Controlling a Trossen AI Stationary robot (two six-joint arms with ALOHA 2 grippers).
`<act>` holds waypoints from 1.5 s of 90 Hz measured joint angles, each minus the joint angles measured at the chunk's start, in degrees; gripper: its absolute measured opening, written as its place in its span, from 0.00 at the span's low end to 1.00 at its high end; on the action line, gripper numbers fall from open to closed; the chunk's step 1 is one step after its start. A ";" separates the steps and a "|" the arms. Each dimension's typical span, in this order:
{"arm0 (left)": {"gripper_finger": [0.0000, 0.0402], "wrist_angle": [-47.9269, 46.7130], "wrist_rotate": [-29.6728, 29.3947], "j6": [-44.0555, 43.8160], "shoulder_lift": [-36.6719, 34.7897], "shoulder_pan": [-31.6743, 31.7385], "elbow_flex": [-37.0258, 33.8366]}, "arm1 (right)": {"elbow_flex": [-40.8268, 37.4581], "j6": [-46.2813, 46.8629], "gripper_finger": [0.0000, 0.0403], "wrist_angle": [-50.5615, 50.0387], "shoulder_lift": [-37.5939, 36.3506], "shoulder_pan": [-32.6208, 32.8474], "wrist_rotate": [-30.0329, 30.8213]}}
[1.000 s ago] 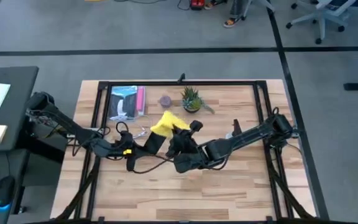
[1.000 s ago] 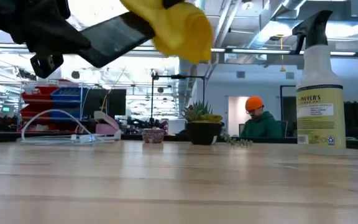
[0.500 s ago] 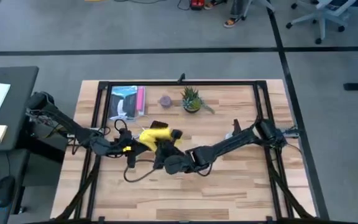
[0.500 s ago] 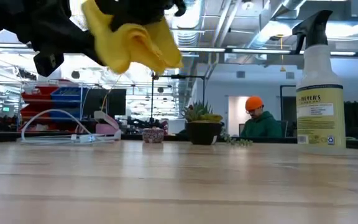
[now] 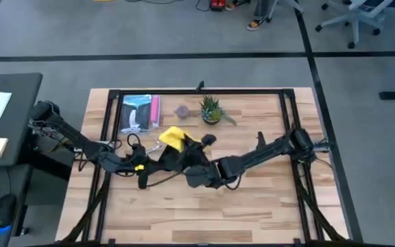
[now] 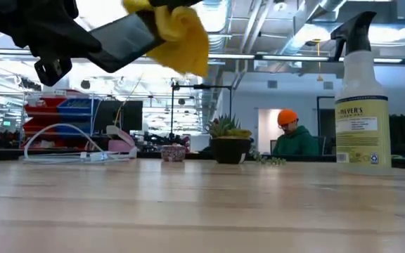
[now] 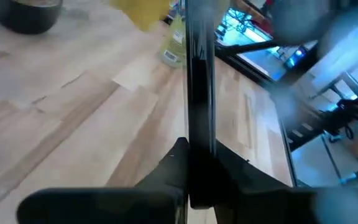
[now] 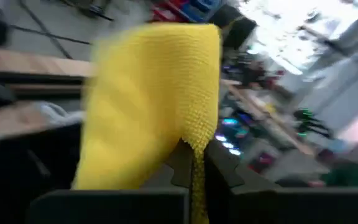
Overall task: Apply microfiber cloth
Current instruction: Wipe the front and back of the cellphone with the microfiber cloth
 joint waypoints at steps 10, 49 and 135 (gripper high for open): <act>0.04 -0.25 -0.57 -0.11 0.00 0.02 -0.01 | -0.02 -5.38 0.00 -0.22 -1.51 2.36 6.77; 0.04 3.58 -1.48 1.87 -0.01 0.04 -0.01 | 0.00 14.62 0.00 -1.29 1.08 4.77 -19.05; 0.04 2.68 -0.34 2.63 0.02 0.04 -0.01 | 0.00 -7.48 0.00 1.64 -3.31 3.10 7.23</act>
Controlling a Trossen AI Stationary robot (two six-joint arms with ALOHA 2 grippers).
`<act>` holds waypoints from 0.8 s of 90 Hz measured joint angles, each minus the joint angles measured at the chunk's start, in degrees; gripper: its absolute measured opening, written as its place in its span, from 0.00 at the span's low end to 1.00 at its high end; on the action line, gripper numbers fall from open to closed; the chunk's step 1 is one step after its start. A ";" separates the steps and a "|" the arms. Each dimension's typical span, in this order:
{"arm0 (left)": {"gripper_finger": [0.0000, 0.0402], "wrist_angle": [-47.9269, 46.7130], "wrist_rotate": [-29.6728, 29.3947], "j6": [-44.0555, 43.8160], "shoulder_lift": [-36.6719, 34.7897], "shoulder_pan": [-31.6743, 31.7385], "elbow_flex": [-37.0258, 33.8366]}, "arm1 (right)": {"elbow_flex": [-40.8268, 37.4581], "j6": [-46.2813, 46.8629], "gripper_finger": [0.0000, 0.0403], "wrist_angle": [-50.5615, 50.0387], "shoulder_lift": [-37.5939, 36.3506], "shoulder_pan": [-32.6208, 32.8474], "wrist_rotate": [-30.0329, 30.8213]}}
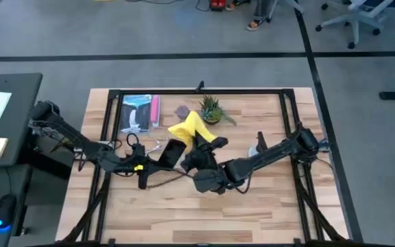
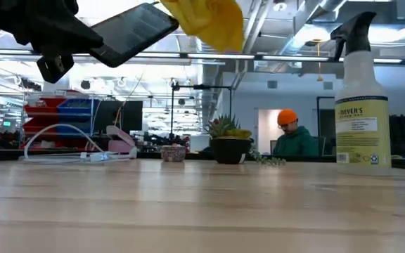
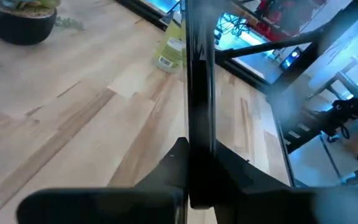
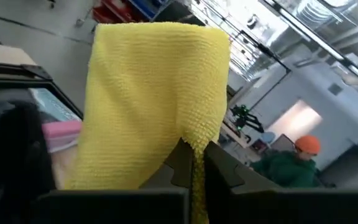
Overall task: Apply microfiber cloth
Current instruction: Wipe the front and back of the cellphone with the microfiber cloth
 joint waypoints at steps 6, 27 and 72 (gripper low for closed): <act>0.04 0.05 -0.17 -0.02 0.00 0.00 0.00 | 0.00 -0.02 0.00 0.02 -0.35 1.06 -0.02; 0.04 0.11 -0.39 -0.07 0.00 0.00 0.00 | 0.00 5.52 0.00 -0.69 0.19 3.09 -4.62; 0.04 1.68 -0.81 0.79 0.02 0.01 -0.09 | -0.02 26.83 0.00 -4.80 7.66 -1.85 -33.33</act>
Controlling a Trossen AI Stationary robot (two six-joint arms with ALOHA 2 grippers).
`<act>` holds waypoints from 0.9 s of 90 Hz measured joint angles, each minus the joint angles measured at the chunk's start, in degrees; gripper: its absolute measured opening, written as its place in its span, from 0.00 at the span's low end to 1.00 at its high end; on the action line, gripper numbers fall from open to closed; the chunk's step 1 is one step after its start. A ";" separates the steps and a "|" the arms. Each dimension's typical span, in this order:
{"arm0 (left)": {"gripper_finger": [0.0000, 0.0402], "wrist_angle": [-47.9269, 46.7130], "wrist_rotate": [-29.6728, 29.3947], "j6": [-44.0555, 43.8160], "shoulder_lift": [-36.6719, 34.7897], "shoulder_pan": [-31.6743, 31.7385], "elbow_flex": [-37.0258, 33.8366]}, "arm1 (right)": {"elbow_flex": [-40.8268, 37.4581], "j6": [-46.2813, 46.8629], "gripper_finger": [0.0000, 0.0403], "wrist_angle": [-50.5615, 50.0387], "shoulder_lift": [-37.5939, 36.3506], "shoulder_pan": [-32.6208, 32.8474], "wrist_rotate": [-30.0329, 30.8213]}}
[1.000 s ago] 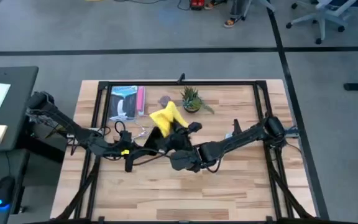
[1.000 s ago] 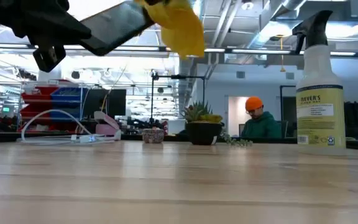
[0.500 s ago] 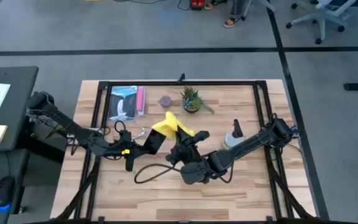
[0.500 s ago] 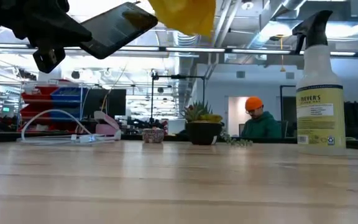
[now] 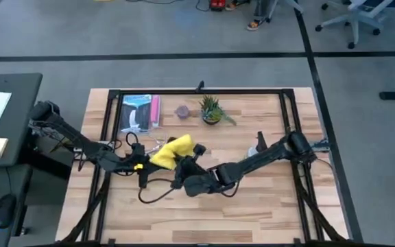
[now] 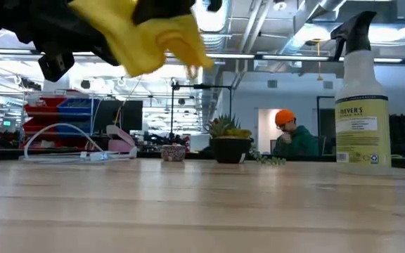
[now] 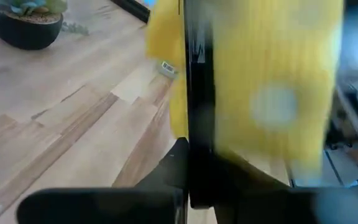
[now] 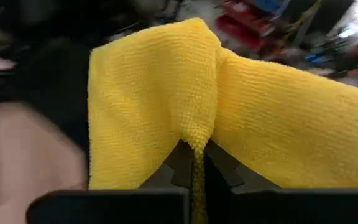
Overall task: Apply microfiber cloth
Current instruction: Wipe the front and back of the cellphone with the microfiber cloth
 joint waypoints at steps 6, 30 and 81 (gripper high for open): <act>0.04 -0.15 -0.13 0.00 0.00 0.04 -0.02 | 0.00 0.05 0.00 -0.24 0.20 0.02 2.08; 0.04 -0.55 0.14 -0.39 -0.04 -0.04 0.00 | -0.04 -5.57 0.00 -1.24 -3.20 -0.80 18.57; 0.04 -2.48 1.17 -0.42 -0.04 -0.14 0.04 | -0.02 6.88 0.00 -25.70 -11.64 0.30 26.80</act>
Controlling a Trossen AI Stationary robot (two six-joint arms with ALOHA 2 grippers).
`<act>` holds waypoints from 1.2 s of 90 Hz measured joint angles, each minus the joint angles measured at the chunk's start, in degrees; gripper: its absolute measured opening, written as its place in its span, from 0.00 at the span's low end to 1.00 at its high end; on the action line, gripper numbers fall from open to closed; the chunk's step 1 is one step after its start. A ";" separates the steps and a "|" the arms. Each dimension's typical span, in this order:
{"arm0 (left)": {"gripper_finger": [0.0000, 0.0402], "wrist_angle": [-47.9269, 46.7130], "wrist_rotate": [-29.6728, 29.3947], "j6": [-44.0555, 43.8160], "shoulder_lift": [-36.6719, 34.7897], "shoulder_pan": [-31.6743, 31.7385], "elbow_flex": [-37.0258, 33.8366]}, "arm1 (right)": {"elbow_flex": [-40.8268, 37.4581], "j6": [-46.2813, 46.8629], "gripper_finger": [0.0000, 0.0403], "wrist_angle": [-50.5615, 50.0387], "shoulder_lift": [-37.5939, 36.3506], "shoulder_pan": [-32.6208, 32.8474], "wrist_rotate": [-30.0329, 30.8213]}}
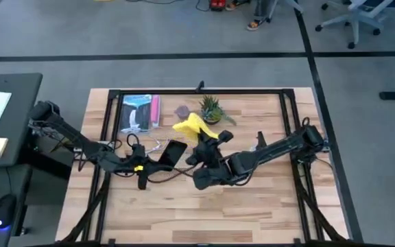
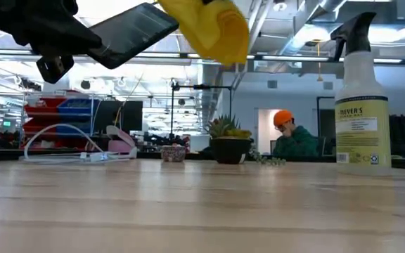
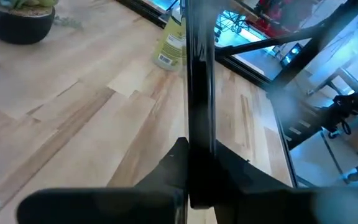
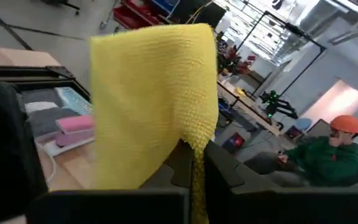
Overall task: Apply microfiber cloth
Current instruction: Wipe the front and back of the cellphone with the microfiber cloth
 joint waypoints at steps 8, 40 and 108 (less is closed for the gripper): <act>0.04 0.01 -0.04 -0.12 0.00 0.00 0.00 | 0.00 1.09 0.00 -0.73 -0.73 1.41 1.25; 0.04 0.11 -0.20 -0.40 0.00 0.02 0.02 | 0.02 1.14 0.00 12.88 5.12 1.41 -17.55; 0.04 0.12 0.27 -0.82 0.00 0.05 0.04 | 0.04 -8.86 0.00 38.91 11.97 -1.66 -27.96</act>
